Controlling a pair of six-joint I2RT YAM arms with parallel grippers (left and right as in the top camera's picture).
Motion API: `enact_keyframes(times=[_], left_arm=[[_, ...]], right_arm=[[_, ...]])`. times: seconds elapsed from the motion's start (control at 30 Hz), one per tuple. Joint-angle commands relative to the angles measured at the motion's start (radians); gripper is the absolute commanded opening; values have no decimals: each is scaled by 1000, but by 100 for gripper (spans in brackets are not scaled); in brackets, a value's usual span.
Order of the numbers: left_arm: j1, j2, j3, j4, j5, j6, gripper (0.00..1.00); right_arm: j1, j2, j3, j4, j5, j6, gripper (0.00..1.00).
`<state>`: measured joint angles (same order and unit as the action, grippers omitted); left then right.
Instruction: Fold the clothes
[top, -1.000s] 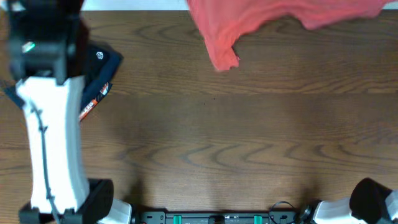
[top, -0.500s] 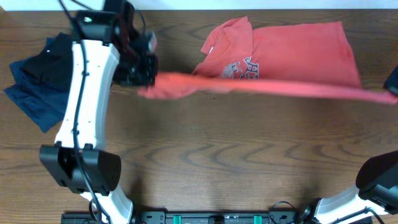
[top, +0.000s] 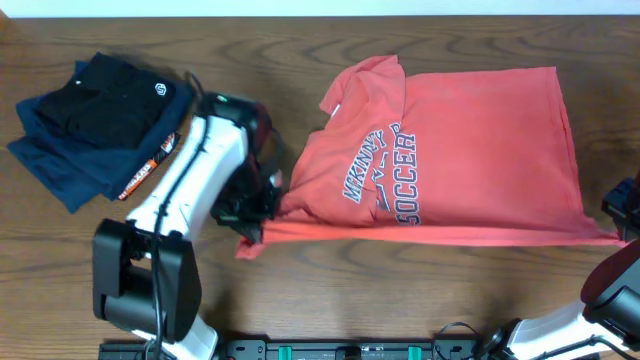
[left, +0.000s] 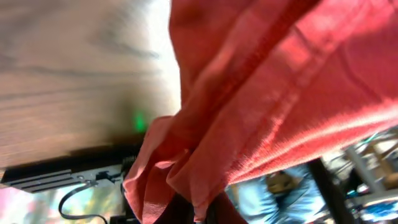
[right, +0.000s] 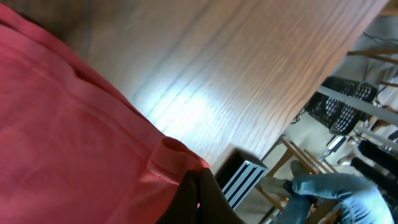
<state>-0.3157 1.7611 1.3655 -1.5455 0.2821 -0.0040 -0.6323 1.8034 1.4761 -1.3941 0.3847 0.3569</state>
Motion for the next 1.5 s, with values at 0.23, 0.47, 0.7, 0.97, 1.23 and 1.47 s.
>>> enact_keyframes(times=[0.23, 0.47, 0.7, 0.97, 1.23, 1.47], left_arm=[[-93, -31, 20, 2, -108, -62, 96], [-87, -31, 176, 237, -230, -82, 98], [-87, 35, 182, 784, -149, 34, 93], [-81, 267, 182, 970, -68, 98, 93], [-80, 343, 182, 963, -27, 97, 60], [-79, 343, 181, 825, -32, 97, 7]], right_arm=[[-8, -25, 0, 23, 32, 32, 18], [-8, -25, 0, 47, -77, 3, 41], [30, -25, -1, 92, -465, -252, 26], [139, -25, -33, 148, -497, -288, 28], [187, -24, -220, 391, -494, -288, 26], [187, -24, -366, 571, -493, -283, 25]])
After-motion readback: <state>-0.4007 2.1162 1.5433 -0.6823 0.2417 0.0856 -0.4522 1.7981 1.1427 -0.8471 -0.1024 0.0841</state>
